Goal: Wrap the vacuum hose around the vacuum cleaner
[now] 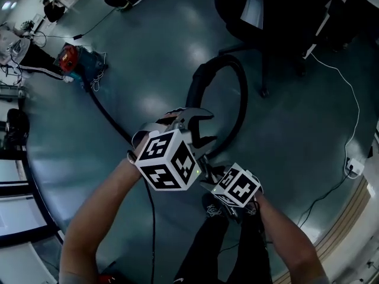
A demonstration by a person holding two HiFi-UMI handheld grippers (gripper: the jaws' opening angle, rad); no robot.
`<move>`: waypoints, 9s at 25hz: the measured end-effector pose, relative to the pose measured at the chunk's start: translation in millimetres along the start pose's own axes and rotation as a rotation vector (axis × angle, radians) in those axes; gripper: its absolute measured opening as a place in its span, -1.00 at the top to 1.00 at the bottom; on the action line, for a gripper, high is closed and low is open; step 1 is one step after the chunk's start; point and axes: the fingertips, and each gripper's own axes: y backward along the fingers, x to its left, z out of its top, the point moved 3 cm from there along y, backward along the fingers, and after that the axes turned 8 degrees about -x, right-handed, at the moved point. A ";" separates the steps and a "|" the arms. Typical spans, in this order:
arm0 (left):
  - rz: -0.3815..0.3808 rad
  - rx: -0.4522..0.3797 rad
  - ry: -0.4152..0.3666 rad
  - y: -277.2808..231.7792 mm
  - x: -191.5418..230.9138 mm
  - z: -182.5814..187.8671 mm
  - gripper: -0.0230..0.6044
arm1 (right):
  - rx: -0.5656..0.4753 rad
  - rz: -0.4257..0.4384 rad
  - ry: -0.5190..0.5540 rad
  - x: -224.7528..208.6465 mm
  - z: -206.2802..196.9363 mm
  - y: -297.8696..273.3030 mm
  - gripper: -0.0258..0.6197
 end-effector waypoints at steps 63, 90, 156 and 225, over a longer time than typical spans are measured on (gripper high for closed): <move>-0.278 0.187 0.544 56.7 -67.7 -353.4 0.40 | 0.787 0.396 0.975 -35.0 154.1 -222.3 0.41; -0.039 0.101 0.998 101.5 -68.9 -496.4 0.43 | 0.151 -0.152 0.088 -45.0 271.7 -311.7 0.14; 0.076 0.250 0.173 198.5 414.8 -628.1 -0.31 | 0.406 0.069 0.291 -251.1 502.6 -480.0 0.39; 0.824 -0.049 1.862 174.9 324.7 -843.6 0.41 | 0.376 0.276 0.221 -263.2 546.5 -611.0 0.34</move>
